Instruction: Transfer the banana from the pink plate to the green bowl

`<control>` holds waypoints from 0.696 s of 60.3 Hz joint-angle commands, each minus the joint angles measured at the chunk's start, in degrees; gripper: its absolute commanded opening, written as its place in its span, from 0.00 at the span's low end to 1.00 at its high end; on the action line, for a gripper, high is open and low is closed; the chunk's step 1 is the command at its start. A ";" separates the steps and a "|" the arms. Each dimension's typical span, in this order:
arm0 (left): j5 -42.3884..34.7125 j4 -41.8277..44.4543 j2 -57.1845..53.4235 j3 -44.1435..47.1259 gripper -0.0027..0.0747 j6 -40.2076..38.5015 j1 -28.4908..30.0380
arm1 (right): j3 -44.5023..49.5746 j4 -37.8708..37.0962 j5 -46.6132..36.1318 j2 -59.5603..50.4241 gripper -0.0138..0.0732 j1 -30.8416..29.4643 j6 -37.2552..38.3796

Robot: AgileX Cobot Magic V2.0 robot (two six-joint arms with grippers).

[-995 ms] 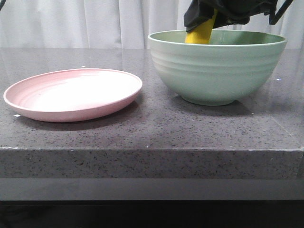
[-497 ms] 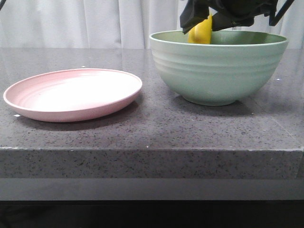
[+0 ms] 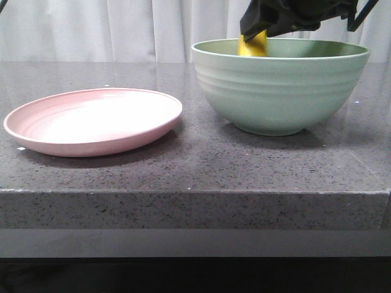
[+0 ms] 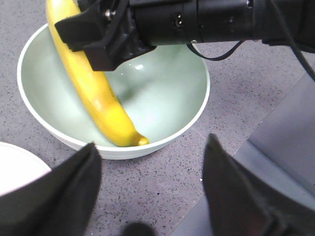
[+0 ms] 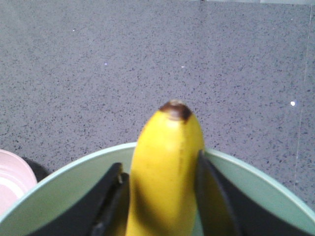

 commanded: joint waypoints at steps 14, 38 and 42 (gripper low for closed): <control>-3.94 -0.77 -1.57 -2.11 0.41 -0.57 -0.43 | 0.86 -0.05 0.34 -9.84 0.42 -0.21 -0.69; -4.73 0.09 -1.57 -2.11 0.01 -0.57 -0.32 | 4.72 -0.05 0.74 -15.45 0.02 -0.21 -0.69; -5.99 1.46 -1.71 -2.11 0.01 -0.57 0.28 | 4.72 -0.05 -0.22 -15.89 0.03 -0.21 -0.69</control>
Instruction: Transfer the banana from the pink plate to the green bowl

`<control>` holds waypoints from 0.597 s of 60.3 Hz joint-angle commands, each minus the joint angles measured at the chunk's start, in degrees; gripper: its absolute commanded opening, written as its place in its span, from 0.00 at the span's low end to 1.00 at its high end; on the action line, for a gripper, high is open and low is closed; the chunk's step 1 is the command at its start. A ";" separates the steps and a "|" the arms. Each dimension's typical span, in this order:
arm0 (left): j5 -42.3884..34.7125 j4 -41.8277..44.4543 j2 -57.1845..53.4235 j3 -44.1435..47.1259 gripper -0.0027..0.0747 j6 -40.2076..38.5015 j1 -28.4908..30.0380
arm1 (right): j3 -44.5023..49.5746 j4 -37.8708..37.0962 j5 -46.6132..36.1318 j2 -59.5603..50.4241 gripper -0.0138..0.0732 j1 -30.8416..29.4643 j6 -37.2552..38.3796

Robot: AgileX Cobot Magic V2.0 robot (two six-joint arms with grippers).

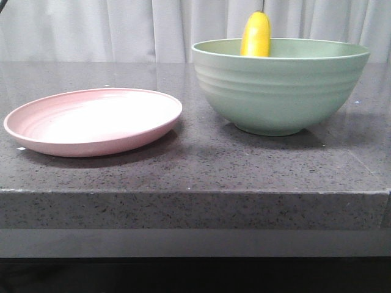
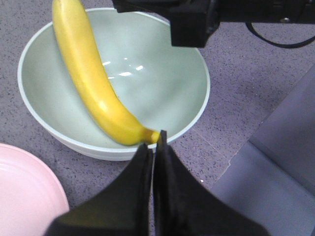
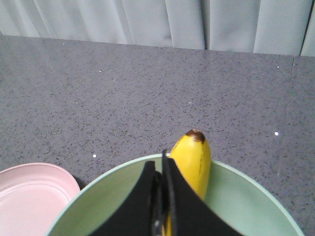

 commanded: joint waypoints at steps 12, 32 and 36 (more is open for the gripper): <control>-7.97 1.96 -4.84 -2.11 0.01 -0.57 11.24 | 0.61 -0.08 -6.56 -8.02 0.03 -0.21 -3.12; -11.20 8.72 -21.30 9.18 0.01 -0.57 32.22 | 14.60 0.01 -6.61 -27.76 0.03 -0.21 -6.35; -12.10 9.23 -26.64 13.80 0.01 -0.57 33.99 | 17.90 0.51 -6.60 -32.60 0.03 -0.21 -6.35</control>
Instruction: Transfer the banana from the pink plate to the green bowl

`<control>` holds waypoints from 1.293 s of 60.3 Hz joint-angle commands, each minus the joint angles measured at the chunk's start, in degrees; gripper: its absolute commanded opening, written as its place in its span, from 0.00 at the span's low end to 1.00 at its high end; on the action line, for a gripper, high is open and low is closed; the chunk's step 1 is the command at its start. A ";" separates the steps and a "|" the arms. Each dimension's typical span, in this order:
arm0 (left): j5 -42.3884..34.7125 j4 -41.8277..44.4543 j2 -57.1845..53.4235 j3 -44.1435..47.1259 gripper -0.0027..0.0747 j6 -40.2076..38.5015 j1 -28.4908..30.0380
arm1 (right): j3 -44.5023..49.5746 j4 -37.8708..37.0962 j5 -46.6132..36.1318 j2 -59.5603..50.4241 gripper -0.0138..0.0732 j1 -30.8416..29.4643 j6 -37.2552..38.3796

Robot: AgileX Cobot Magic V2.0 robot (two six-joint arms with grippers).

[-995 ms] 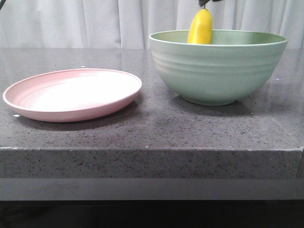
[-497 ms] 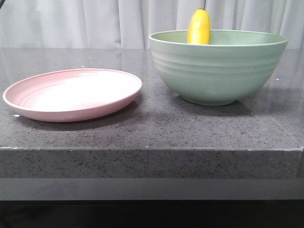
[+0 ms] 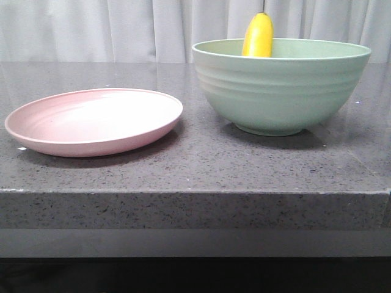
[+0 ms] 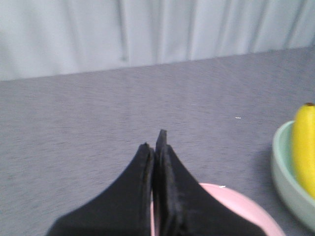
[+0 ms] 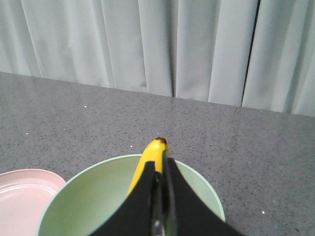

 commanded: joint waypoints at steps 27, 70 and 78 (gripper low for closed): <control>-5.47 -2.27 -41.92 31.06 0.01 -0.57 3.41 | 19.54 0.75 2.03 -32.57 0.03 -0.21 -0.80; -5.32 -2.27 -49.56 32.69 0.01 -0.57 3.41 | 20.05 0.75 2.17 -34.09 0.03 -0.21 -0.80; -6.83 -1.85 -49.81 33.67 0.01 -0.57 3.57 | 20.05 0.75 2.17 -34.09 0.03 -0.21 -0.80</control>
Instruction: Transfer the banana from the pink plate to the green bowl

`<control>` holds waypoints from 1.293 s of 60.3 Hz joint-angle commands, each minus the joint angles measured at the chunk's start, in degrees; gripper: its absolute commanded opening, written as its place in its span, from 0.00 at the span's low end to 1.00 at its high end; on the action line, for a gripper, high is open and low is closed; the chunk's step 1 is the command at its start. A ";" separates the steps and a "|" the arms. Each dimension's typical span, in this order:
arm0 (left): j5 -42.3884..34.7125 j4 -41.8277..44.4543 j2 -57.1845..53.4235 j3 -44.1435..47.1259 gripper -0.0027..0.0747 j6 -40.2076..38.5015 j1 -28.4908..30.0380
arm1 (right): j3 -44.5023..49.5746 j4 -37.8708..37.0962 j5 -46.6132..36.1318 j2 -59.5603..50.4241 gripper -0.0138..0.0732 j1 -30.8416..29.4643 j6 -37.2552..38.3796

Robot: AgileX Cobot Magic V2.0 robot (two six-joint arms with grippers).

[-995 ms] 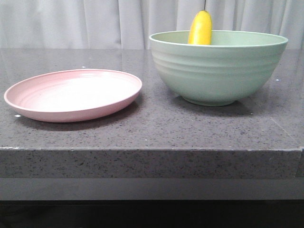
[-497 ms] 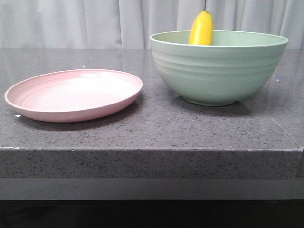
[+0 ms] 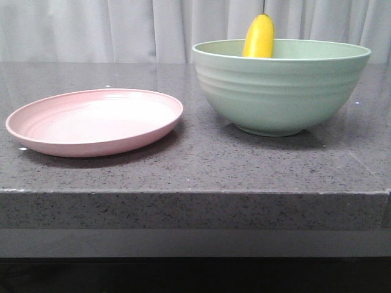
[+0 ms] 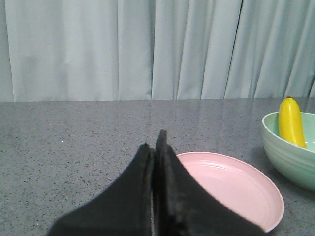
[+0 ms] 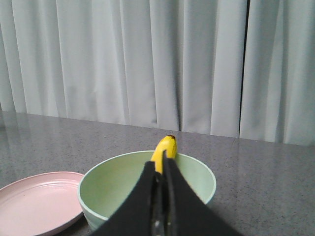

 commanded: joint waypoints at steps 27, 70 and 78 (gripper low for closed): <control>-8.19 -0.04 -6.29 16.56 0.01 -0.57 12.26 | -1.58 0.28 0.43 0.47 0.03 -0.21 -0.36; -16.99 -0.04 -6.17 23.82 0.01 -0.57 12.53 | -1.58 0.28 0.43 0.47 0.03 -0.21 -0.36; -16.99 -0.04 -6.17 23.82 0.01 -0.57 12.53 | -1.58 0.28 0.43 0.47 0.03 -0.21 -0.36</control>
